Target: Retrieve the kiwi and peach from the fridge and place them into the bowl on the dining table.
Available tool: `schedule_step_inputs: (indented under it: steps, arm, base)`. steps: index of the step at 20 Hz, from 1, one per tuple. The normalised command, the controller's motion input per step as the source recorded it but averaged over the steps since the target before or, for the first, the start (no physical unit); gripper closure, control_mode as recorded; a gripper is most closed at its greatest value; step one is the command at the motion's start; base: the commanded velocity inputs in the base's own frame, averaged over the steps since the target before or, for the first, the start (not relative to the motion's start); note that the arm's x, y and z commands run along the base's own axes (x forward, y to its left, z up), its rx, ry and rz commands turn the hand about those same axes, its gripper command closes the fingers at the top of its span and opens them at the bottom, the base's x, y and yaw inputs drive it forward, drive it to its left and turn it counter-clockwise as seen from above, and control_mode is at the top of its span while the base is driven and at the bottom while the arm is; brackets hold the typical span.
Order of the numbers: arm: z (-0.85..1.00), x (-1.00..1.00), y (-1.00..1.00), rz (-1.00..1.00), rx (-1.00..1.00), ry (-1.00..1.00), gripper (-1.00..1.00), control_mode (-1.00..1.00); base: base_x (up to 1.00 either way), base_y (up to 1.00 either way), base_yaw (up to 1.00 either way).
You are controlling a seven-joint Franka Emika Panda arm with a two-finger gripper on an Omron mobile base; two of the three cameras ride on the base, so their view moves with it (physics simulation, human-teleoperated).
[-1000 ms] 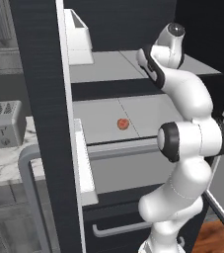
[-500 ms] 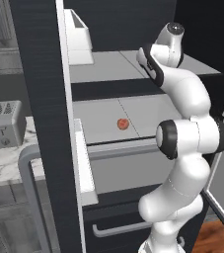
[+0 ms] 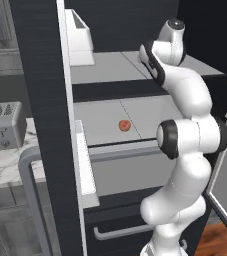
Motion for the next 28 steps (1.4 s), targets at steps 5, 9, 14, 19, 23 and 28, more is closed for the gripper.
schedule_step_inputs:
  steps: [5,9,14,19,23,28]
  arm:
    - [-0.10,0.21,0.00,0.00,0.00,0.00,1.00,-1.00]
    - [0.00,0.18,0.00,0.00,0.00,0.00,1.00,-1.00]
    - [-0.01,-0.27,0.00,0.00,0.00,0.01,1.00,-1.00]
    - [0.05,-1.00,0.00,0.03,0.00,-0.25,1.00,-1.00]
    - [0.02,-1.00,0.04,0.05,0.00,-0.29,1.00,-1.00]
    - [-0.08,-1.00,0.03,0.08,0.00,-0.07,1.00,-1.00]
  base:
    - [0.00,0.00,0.00]
    - [0.00,0.00,0.00]
    - [0.00,0.00,0.00]
    - [0.00,0.00,0.00]
    - [0.00,0.00,0.00]
    - [0.00,0.00,0.00]
